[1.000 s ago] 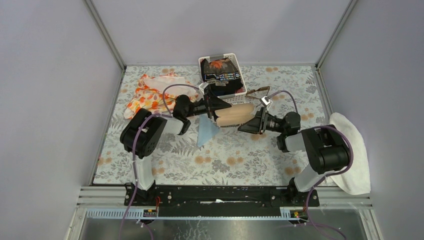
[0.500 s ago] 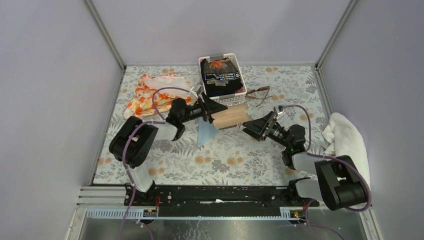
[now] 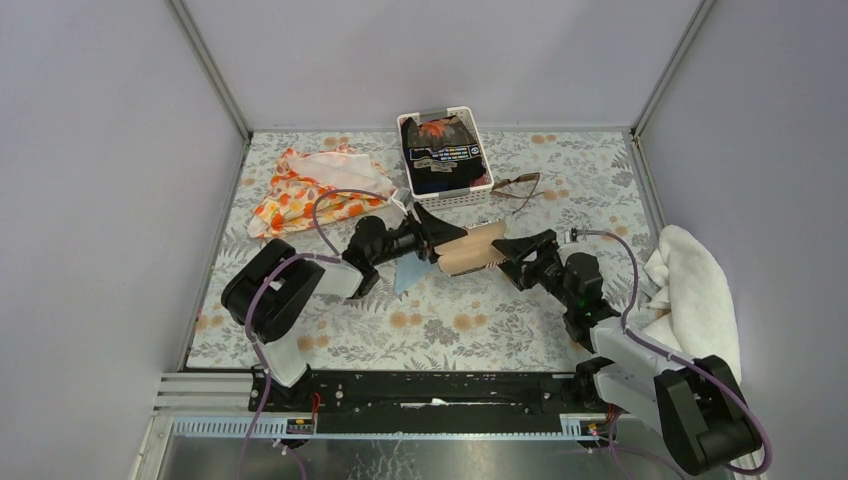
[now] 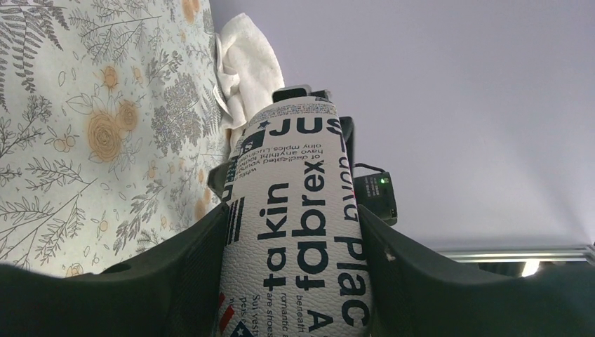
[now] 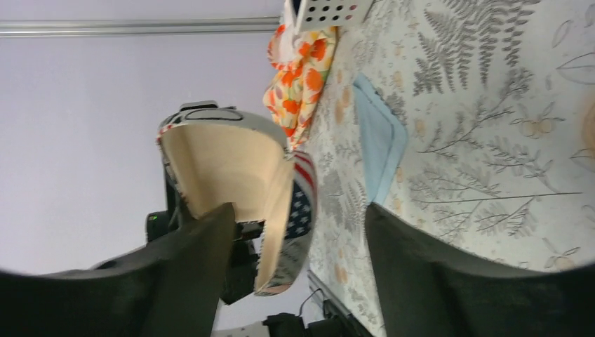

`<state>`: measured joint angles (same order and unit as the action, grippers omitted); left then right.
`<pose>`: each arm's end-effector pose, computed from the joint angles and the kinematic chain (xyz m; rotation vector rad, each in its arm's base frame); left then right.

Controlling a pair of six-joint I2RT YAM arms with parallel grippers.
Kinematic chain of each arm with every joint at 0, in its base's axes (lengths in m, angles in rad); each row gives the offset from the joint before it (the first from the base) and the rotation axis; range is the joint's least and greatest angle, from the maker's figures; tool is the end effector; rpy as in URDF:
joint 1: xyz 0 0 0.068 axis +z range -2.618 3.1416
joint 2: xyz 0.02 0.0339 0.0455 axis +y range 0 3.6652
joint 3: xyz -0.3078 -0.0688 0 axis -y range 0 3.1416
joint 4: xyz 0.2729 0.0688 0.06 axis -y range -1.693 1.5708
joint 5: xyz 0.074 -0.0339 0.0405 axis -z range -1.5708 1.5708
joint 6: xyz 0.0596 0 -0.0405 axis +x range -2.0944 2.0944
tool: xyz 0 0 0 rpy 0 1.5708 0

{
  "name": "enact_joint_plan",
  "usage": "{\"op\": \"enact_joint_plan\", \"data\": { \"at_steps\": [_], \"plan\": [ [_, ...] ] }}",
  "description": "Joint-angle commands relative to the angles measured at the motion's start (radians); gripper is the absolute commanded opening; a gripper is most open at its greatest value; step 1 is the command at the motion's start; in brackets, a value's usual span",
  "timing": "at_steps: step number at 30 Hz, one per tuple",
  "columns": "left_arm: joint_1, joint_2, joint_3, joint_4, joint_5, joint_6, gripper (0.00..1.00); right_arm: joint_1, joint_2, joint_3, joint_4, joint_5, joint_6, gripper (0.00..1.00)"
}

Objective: Organize the sunglasses
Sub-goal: Place the sunglasses case at the center of the board.

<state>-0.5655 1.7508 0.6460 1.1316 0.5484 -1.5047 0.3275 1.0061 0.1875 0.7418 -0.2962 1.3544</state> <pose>0.3009 -0.2278 0.2028 -0.3679 1.9301 -1.9383 0.1991 0.0860 0.2052 0.6913 1.7503 1.4720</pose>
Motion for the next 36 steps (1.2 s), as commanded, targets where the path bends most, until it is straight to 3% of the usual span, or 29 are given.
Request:
{"op": "enact_joint_plan", "data": {
  "at_steps": [1, 3, 5, 7, 9, 11, 14, 19, 23, 27, 31, 36],
  "plan": [
    [-0.007, -0.013, -0.024, 0.109, -0.037, -0.011, 0.0, 0.022, 0.036, 0.013, -0.029, 0.078, 0.033, 0.66],
    [-0.008, -0.023, -0.031, 0.1, -0.039, -0.008, 0.0, 0.029, 0.049, 0.012, -0.015, 0.08, 0.025, 0.47],
    [-0.008, -0.035, -0.027, 0.071, -0.027, -0.002, 0.01, 0.03, 0.053, 0.035, -0.044, 0.077, -0.019, 0.21],
    [-0.007, -0.049, -0.011, 0.018, 0.002, 0.01, 0.26, 0.03, 0.053, 0.1, -0.198, 0.087, -0.092, 0.01],
    [-0.003, -0.074, 0.001, -0.034, 0.017, 0.028, 0.59, 0.03, 0.053, 0.17, -0.316, 0.103, -0.165, 0.0],
    [0.015, -0.114, 0.022, -0.144, 0.036, 0.086, 0.82, 0.03, 0.061, 0.247, -0.416, 0.107, -0.24, 0.0],
    [0.06, -0.201, 0.052, -0.378, 0.047, 0.199, 0.98, 0.028, 0.116, 0.394, -0.593, 0.094, -0.391, 0.0],
    [0.115, -0.359, 0.139, -0.794, 0.041, 0.426, 0.99, 0.028, 0.23, 0.566, -0.787, 0.054, -0.584, 0.0],
    [0.117, -0.472, 0.211, -1.084, -0.088, 0.592, 0.99, 0.0, 0.357, 0.709, -0.885, 0.005, -0.721, 0.0],
    [0.119, -0.577, 0.181, -1.165, -0.254, 0.643, 0.99, -0.038, 0.571, 0.915, -1.046, -0.075, -0.858, 0.0],
    [0.121, -0.697, 0.108, -1.136, -0.352, 0.667, 0.99, -0.068, 0.683, 0.928, -0.992, -0.084, -0.856, 0.0],
    [0.124, -0.67, 0.175, -1.254, -0.206, 0.816, 0.99, -0.089, 0.794, 0.946, -0.954, -0.125, -0.857, 0.07]
  ]
}}
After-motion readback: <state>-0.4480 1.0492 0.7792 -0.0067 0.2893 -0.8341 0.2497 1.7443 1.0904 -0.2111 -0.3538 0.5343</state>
